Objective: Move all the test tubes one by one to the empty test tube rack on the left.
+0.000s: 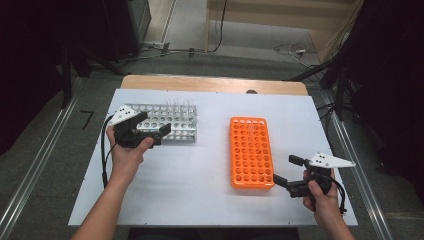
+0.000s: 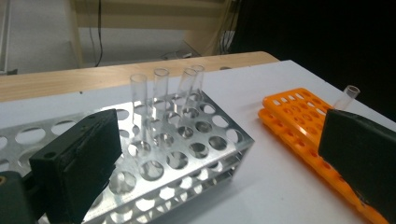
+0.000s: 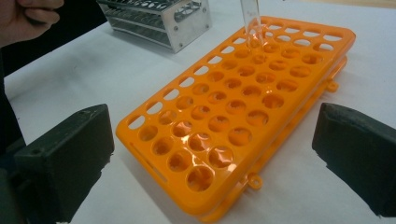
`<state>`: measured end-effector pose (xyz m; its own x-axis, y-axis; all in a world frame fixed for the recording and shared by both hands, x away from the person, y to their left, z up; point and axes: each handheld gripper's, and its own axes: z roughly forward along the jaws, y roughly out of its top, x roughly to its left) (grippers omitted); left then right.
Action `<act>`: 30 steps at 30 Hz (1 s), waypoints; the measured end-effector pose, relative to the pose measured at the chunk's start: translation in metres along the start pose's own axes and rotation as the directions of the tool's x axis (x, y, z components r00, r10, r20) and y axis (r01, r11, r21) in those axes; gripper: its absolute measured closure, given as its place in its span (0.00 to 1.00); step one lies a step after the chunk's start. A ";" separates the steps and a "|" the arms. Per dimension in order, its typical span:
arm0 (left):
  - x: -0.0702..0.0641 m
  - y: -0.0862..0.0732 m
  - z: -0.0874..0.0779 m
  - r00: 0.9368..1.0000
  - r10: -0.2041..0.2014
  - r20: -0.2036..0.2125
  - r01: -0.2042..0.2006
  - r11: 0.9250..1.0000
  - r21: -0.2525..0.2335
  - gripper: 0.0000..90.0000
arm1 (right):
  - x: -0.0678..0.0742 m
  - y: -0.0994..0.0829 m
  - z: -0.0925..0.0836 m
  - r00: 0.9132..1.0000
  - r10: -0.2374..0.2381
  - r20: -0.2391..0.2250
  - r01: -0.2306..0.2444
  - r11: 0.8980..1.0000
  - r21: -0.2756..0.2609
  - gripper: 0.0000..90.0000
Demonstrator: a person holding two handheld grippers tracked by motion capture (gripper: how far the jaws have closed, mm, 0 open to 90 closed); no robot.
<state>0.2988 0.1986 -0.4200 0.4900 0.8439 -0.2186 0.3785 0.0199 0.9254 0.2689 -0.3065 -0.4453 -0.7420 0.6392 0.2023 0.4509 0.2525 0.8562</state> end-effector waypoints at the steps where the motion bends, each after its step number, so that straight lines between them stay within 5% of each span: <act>1: -0.002 -0.002 -0.003 1.000 0.002 0.004 -0.002 1.000 0.002 0.00 | -0.001 0.002 0.002 1.000 -0.006 0.001 0.006 1.000 -0.002 0.00; 26: -0.039 -0.059 -0.058 0.999 0.040 0.025 -0.040 0.999 0.008 0.00 | -0.018 0.048 0.064 0.999 -0.022 -0.032 0.022 1.000 0.005 0.05; 30: -0.043 -0.065 -0.062 0.999 0.033 0.036 -0.033 0.999 0.010 0.00 | -0.024 0.049 0.078 1.000 -0.016 -0.013 0.017 0.999 0.029 0.17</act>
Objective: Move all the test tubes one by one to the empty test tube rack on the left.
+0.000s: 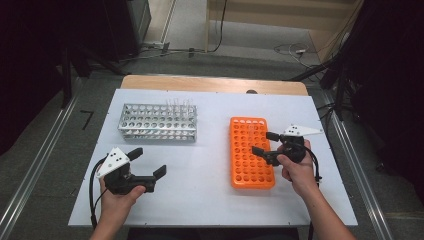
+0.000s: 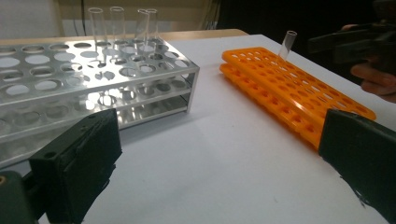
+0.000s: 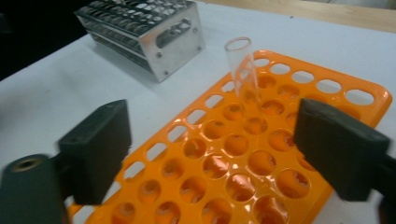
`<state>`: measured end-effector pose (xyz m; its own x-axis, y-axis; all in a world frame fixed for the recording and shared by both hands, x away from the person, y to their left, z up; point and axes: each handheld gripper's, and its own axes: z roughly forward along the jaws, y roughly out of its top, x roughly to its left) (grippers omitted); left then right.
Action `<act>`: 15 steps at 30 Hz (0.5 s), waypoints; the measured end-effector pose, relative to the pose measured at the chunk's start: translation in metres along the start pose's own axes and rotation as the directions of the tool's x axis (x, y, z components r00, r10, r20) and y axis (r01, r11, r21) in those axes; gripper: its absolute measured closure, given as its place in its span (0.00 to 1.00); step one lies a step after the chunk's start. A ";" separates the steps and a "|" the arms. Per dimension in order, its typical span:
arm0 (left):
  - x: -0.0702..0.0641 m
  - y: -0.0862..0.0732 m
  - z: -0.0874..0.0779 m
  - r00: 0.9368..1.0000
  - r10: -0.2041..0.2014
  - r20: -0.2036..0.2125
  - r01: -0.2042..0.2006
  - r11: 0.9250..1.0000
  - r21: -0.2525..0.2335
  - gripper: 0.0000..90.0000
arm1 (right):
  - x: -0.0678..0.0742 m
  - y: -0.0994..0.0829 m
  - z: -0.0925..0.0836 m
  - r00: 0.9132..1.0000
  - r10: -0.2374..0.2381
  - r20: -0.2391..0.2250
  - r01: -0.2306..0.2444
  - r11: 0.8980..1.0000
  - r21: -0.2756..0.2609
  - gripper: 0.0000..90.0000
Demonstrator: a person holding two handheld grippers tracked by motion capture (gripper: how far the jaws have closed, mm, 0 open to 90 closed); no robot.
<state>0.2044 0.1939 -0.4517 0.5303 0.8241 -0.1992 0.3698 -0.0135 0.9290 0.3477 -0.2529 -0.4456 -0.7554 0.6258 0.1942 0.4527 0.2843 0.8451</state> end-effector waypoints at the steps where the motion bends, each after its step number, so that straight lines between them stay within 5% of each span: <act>1: -0.001 -0.001 -0.001 1.000 -0.005 0.007 0.005 1.000 0.002 0.00 | -0.001 0.000 0.004 1.000 0.004 0.005 -0.004 1.000 0.009 0.20; 7: -0.006 -0.003 -0.001 1.000 -0.004 0.015 0.004 1.000 0.006 0.00 | -0.006 0.003 0.026 0.996 -0.016 0.089 0.011 0.999 0.052 0.44; 15: -0.006 -0.004 0.001 1.000 -0.009 0.020 0.008 1.000 0.013 0.00 | -0.013 0.004 0.044 0.990 -0.073 0.121 0.060 0.992 0.107 0.66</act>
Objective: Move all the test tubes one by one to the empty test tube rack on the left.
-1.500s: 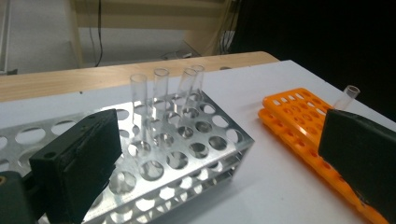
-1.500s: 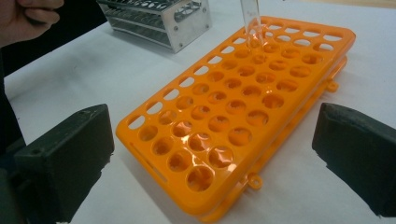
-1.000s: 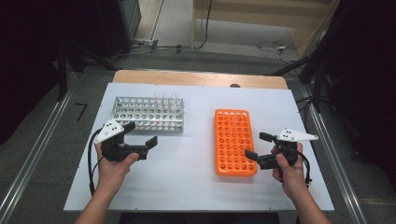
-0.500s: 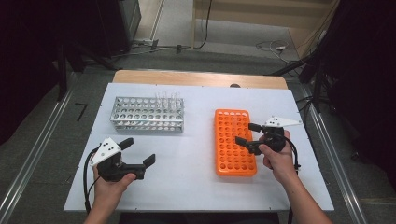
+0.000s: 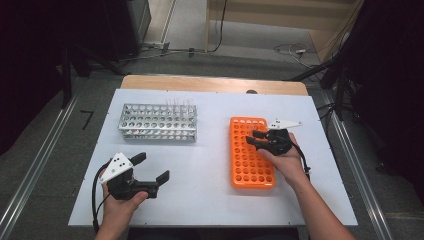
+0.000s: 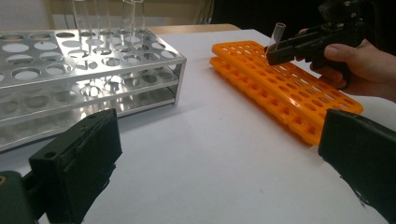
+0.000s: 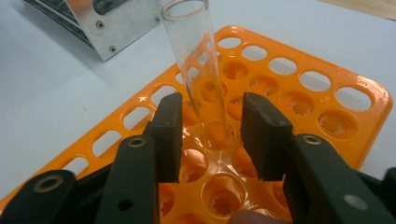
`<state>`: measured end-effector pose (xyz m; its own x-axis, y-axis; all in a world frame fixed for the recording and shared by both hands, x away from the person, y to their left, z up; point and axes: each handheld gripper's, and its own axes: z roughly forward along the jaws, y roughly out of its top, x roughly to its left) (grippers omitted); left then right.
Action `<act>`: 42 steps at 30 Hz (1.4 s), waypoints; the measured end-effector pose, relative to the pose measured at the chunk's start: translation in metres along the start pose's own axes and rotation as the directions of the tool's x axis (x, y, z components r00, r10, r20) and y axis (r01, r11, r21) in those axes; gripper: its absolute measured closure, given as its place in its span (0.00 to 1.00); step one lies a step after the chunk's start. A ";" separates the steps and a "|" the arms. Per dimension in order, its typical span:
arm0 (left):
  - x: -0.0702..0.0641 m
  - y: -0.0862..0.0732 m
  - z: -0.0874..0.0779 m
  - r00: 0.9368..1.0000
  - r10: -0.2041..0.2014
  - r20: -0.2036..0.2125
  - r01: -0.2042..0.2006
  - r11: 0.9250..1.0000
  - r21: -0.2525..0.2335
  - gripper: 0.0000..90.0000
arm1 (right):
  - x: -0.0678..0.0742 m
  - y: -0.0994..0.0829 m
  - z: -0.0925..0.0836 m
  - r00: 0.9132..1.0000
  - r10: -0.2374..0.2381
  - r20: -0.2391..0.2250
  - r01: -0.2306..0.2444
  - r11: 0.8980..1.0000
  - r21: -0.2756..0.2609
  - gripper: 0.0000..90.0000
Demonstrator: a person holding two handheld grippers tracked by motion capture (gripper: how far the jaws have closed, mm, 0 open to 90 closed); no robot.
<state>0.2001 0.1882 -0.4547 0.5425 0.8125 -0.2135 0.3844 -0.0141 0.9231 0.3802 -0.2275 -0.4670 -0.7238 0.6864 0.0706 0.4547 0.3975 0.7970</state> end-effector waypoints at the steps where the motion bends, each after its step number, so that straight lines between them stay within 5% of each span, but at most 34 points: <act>1: 0.000 0.000 0.000 1.000 -0.001 -0.002 0.001 1.000 -0.001 0.00 | 0.000 0.001 0.001 1.000 -0.003 0.006 0.003 1.000 0.001 0.68; 7: 0.002 -0.001 0.001 1.000 -0.003 -0.003 0.003 1.000 0.003 0.00 | 0.002 0.001 0.002 0.999 -0.037 0.036 0.037 0.999 0.002 0.81; 20: -0.001 -0.001 0.004 1.000 0.002 0.009 -0.002 1.000 0.010 0.00 | 0.005 0.013 -0.016 0.999 -0.030 0.040 0.032 0.998 -0.048 0.82; 42: -0.011 0.002 0.012 0.999 0.019 0.043 -0.019 1.000 0.015 0.00 | 0.040 0.014 -0.048 0.993 -0.043 -0.107 0.031 0.994 -0.107 0.82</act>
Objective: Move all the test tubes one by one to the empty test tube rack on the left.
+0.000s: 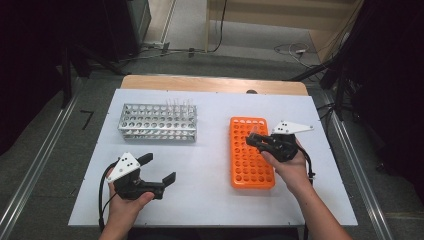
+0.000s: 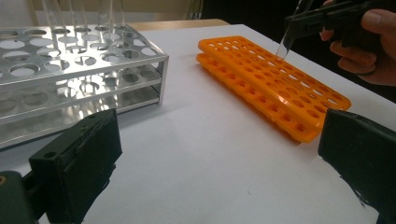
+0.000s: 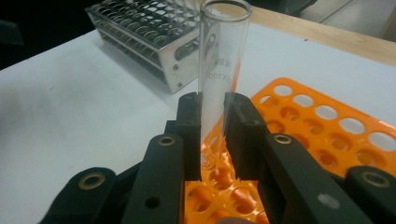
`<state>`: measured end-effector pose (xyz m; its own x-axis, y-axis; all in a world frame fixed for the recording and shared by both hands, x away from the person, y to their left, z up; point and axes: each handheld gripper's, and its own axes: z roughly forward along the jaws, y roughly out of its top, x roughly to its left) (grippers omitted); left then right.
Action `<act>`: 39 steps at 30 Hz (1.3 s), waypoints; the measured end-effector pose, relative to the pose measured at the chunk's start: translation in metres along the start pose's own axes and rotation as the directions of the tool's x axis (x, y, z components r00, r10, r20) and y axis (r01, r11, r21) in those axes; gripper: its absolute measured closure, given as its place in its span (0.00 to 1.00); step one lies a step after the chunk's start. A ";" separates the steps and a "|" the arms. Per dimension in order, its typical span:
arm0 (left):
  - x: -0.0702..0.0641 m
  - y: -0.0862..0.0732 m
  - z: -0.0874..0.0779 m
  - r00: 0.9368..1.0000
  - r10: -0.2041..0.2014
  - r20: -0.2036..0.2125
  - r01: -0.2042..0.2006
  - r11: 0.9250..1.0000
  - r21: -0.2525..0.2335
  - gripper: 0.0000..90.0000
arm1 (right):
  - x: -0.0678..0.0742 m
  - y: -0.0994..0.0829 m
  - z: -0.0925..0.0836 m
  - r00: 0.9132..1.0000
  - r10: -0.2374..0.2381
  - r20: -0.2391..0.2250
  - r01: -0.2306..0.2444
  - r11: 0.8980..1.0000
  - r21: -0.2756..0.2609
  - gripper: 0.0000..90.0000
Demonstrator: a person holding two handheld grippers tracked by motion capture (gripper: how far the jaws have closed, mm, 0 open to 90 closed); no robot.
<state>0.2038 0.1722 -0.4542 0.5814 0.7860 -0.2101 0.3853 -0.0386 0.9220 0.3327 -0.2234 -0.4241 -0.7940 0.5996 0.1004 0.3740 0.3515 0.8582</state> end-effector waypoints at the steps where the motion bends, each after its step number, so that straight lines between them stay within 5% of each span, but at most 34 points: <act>1: -0.001 0.000 0.000 1.000 0.002 0.000 -0.002 1.000 0.003 0.00 | 0.003 -0.001 0.000 1.000 -0.001 -0.007 0.001 1.000 0.001 0.82; 11: -0.017 0.006 0.010 0.998 0.024 0.060 -0.024 1.000 -0.001 0.01 | 0.033 -0.010 -0.003 0.996 -0.022 -0.083 0.022 1.000 0.002 0.82; 25: -0.041 0.014 0.022 0.988 0.053 0.146 -0.051 0.999 -0.019 0.07 | 0.079 -0.017 0.011 0.980 -0.057 -0.191 0.066 0.997 0.039 0.82; 29: -0.049 0.017 0.022 0.989 0.065 0.136 -0.062 0.998 -0.031 0.15 | 0.089 -0.018 0.015 0.975 -0.064 -0.214 0.075 0.996 0.046 0.82; 39: -0.065 0.018 0.032 0.974 0.100 0.204 -0.097 0.995 -0.022 0.39 | 0.110 -0.019 0.026 0.963 -0.088 -0.255 0.108 0.992 0.062 0.82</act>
<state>0.1959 0.1011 -0.4344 0.7510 0.6356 -0.1790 0.3111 -0.1015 0.9449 0.2506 -0.1459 -0.4426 -0.9198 0.3629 0.1491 0.3154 0.4579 0.8312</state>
